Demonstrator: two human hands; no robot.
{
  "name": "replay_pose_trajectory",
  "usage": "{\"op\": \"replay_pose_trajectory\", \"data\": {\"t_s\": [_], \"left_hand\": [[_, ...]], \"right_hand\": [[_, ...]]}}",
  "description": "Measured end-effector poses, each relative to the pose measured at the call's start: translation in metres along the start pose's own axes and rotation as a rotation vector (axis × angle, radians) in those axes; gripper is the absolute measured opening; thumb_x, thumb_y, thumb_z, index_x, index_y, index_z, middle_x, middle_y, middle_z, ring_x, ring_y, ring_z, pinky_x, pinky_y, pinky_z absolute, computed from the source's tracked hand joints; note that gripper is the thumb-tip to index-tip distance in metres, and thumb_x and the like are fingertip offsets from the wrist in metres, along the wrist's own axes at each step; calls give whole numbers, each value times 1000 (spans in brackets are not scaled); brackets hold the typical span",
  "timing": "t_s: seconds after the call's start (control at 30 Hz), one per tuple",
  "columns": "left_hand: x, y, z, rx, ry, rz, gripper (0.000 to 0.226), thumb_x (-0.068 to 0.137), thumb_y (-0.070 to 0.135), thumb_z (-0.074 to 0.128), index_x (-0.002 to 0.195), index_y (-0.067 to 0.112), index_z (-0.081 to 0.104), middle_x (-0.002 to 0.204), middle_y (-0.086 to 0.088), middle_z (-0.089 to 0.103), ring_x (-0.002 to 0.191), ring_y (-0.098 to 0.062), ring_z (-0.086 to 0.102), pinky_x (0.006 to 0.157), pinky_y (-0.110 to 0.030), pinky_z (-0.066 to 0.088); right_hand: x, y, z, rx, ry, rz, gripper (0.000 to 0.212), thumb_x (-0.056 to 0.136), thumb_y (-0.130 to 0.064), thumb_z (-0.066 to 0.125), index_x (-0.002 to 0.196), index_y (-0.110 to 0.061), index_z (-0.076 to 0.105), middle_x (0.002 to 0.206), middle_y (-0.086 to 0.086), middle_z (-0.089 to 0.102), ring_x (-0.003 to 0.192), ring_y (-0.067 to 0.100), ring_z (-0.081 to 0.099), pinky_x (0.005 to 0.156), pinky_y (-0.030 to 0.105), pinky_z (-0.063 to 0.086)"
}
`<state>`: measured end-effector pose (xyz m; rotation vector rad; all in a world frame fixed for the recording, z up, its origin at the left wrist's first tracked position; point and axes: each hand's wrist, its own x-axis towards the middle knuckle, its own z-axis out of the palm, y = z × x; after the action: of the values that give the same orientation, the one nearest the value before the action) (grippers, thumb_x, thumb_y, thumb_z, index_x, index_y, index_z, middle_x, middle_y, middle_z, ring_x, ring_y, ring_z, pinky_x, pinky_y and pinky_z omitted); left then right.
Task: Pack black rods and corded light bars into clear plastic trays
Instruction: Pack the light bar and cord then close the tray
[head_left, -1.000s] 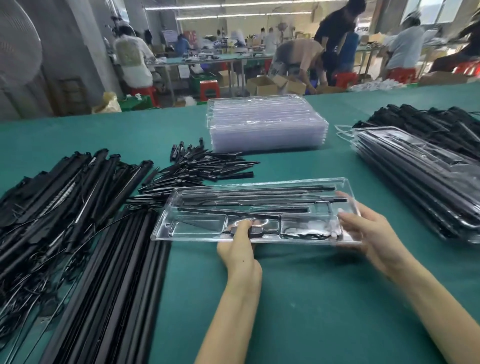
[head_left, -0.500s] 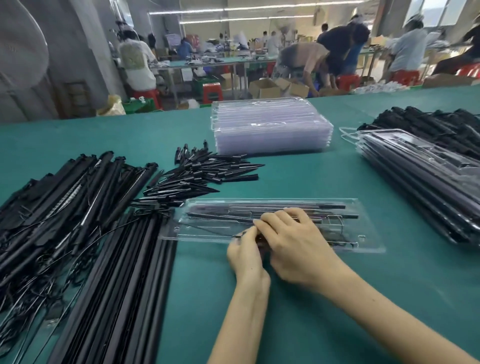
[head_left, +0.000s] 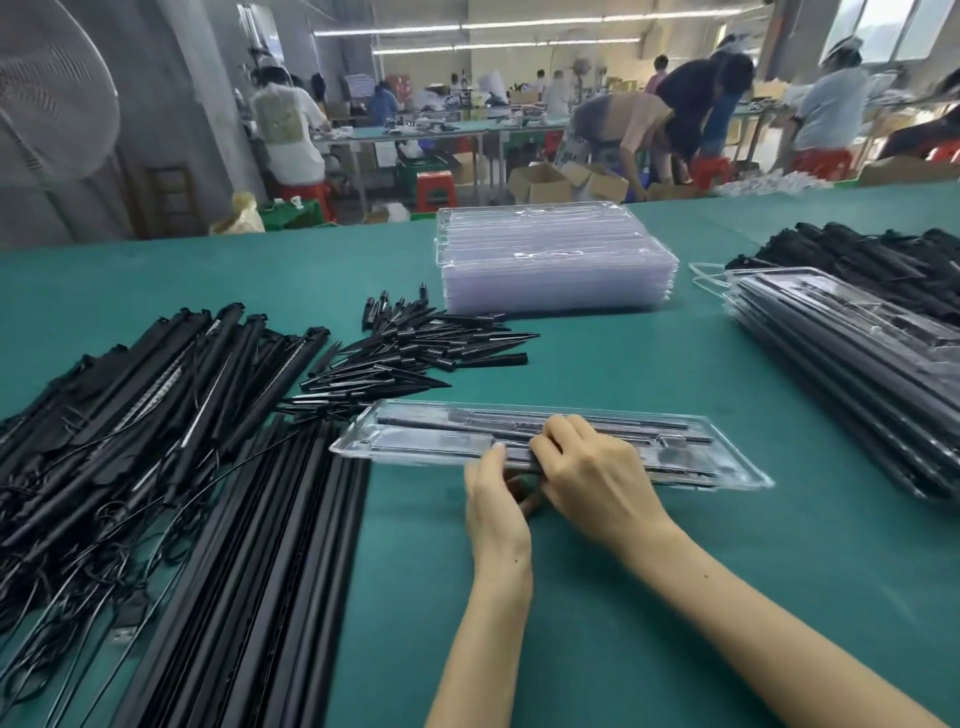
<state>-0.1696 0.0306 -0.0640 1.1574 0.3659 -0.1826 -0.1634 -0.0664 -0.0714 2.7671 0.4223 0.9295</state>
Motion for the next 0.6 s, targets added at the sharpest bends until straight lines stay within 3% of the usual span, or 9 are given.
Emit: {"op": "replay_pose_trajectory", "data": {"t_s": [0.07, 0.1, 0.17, 0.23, 0.3, 0.4, 0.5, 0.6], "left_hand": [[1, 5, -9, 376, 40, 76, 25, 97, 21, 41, 100, 4, 59, 104, -15, 53, 93, -28, 50, 92, -40, 42], [3, 6, -16, 652, 77, 203, 26, 95, 19, 41, 98, 6, 63, 105, -12, 56, 95, -29, 51, 88, -36, 41], [-2, 19, -23, 1046, 209, 432, 26, 88, 21, 46, 83, 13, 69, 86, -6, 64, 86, -31, 55, 73, -34, 44], [-5, 35, -25, 1147, 309, 668, 16, 79, 20, 51, 75, 18, 67, 73, 2, 62, 76, -28, 52, 61, -31, 36], [5, 44, -24, 1368, 138, 871, 26, 74, 13, 54, 94, 26, 64, 94, 7, 60, 90, -22, 52, 69, -30, 33], [30, 42, -28, 1760, -153, 916, 56, 78, 15, 58, 130, 30, 43, 129, 12, 44, 122, -14, 38, 95, -28, 26], [45, 29, -34, 1759, -139, 1057, 52, 79, 26, 64, 127, 30, 46, 127, 15, 51, 122, -10, 43, 100, -25, 19], [48, 24, -31, 1651, -100, 1217, 34, 63, 13, 75, 95, 19, 65, 92, 4, 67, 90, -20, 63, 82, -28, 39]], "right_hand": [[4, 3, -2, -45, 11, -44, 24, 49, -5, 79, 56, -15, 58, 62, 1, 56, 52, 17, 55, 37, 25, 36], [6, 3, -2, -84, 17, -74, 24, 50, -4, 77, 55, -16, 56, 60, 0, 55, 50, 16, 53, 37, 24, 35], [9, 1, -2, -146, 45, -138, 23, 56, 0, 67, 52, -18, 55, 56, -2, 53, 46, 14, 50, 37, 23, 32], [10, -1, 0, -176, 83, -185, 29, 65, 4, 47, 51, -20, 55, 54, -3, 52, 44, 11, 48, 36, 21, 31], [12, -4, 0, -221, 81, -195, 32, 65, 4, 41, 52, -19, 59, 53, -5, 53, 45, 9, 49, 37, 20, 32], [18, -3, -4, -279, 97, -206, 40, 66, 7, 35, 54, -21, 61, 54, -5, 54, 46, 8, 49, 40, 19, 29], [20, -1, -6, -304, 125, -228, 45, 74, 3, 29, 55, -24, 60, 55, -6, 54, 46, 10, 48, 45, 21, 31], [18, 2, -4, -312, 140, -256, 47, 77, 3, 25, 56, -24, 59, 55, -5, 53, 46, 11, 47, 49, 23, 33]]}}
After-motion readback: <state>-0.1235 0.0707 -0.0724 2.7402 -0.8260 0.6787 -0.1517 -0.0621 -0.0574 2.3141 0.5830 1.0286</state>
